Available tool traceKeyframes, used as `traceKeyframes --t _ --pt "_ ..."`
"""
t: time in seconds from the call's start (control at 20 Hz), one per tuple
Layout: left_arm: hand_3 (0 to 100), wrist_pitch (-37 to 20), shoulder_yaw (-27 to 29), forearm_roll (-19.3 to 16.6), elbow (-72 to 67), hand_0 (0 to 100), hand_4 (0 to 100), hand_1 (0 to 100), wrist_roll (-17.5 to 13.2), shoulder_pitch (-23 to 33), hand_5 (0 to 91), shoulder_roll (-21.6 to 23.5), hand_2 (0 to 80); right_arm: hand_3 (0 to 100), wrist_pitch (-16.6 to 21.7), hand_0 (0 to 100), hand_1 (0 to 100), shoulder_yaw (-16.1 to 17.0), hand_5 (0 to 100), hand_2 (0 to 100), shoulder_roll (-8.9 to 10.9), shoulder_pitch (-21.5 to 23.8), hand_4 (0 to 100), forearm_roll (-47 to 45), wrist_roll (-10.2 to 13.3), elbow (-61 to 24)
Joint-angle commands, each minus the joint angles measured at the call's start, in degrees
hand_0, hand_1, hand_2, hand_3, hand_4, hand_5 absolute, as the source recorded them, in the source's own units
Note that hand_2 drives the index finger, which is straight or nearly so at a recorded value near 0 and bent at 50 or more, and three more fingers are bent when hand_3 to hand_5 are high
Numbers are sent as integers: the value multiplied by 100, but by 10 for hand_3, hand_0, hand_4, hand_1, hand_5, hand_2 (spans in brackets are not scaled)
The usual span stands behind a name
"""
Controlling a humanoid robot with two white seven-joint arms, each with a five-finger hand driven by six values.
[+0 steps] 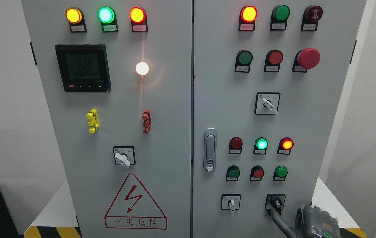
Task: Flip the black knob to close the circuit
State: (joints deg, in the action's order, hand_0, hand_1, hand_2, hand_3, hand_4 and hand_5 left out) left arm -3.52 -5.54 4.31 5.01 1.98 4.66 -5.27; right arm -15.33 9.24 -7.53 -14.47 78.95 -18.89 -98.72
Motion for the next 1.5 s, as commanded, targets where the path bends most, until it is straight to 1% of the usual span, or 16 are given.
traceKeyframes --t 0.0,0.3,0.45,0.55,0.65,0.7,0.75,0.85,0.9,0.95,1.05,1.15,1.2,1.25,1.3,1.45 --pt "0 0 0 0 0 120 0 556 4 0 0 0 0 1000 21 0 19 -510 814 877 -12 234 902 -99 -89 -226" --pt "0 0 0 0 0 120 0 556 4 0 0 0 0 1000 21 0 20 -809 806 869 -12 691 898 -494 -45 -937" --pt "0 0 0 0 0 120 0 556 4 0 0 0 0 1000 21 0 28 -941 781 851 -12 954 880 -906 227 -1236" --pt "0 0 0 0 0 120 0 556 4 0 0 0 0 1000 21 0 38 -976 748 815 -3 1200 848 -1406 228 -1491" --pt "0 0 0 0 0 120 0 556 4 0 0 0 0 967 -14 0 57 -977 645 748 15 1525 816 -2127 245 -1764" --pt "0 0 0 0 0 120 0 556 4 0 0 0 0 960 -40 0 58 -959 632 734 15 1718 811 -2487 306 -1930" --pt "0 0 0 0 0 120 0 556 4 0 0 0 0 938 -32 0 64 -924 596 669 24 1842 794 -2803 429 -1975" --pt "0 0 0 0 0 120 0 556 4 0 0 0 0 868 3 0 69 -889 551 579 32 2035 754 -3601 736 -2011" --pt "0 0 0 0 0 120 0 556 4 0 0 0 0 799 12 0 75 -871 503 497 32 2132 693 -4059 894 -2046" --pt "0 0 0 0 0 120 0 556 4 0 0 0 0 661 21 0 82 -862 442 391 41 2237 616 -4420 965 -2081" --pt "0 0 0 0 0 120 0 556 4 0 0 0 0 475 82 0 85 -810 384 274 50 2449 485 -5316 1010 -2099" --pt "0 0 0 0 0 120 0 556 4 0 0 0 0 272 563 0 77 -792 265 122 59 2729 297 -6405 1054 -2099" --pt "0 0 0 0 0 120 0 556 4 0 0 0 0 184 871 0 64 -792 158 38 59 2844 185 -6976 1089 -2081" --pt "0 0 0 0 0 120 0 556 4 0 0 0 0 89 1144 0 49 -801 31 0 67 2897 60 -7521 1115 -2038" --pt "0 0 0 0 0 120 0 556 4 0 0 0 0 24 1320 0 42 -792 0 0 76 2941 0 -7961 1115 -2002" --pt "0 0 0 0 0 120 0 556 4 0 0 0 0 0 1795 0 23 -792 0 0 85 3020 0 -8510 1107 -1809"
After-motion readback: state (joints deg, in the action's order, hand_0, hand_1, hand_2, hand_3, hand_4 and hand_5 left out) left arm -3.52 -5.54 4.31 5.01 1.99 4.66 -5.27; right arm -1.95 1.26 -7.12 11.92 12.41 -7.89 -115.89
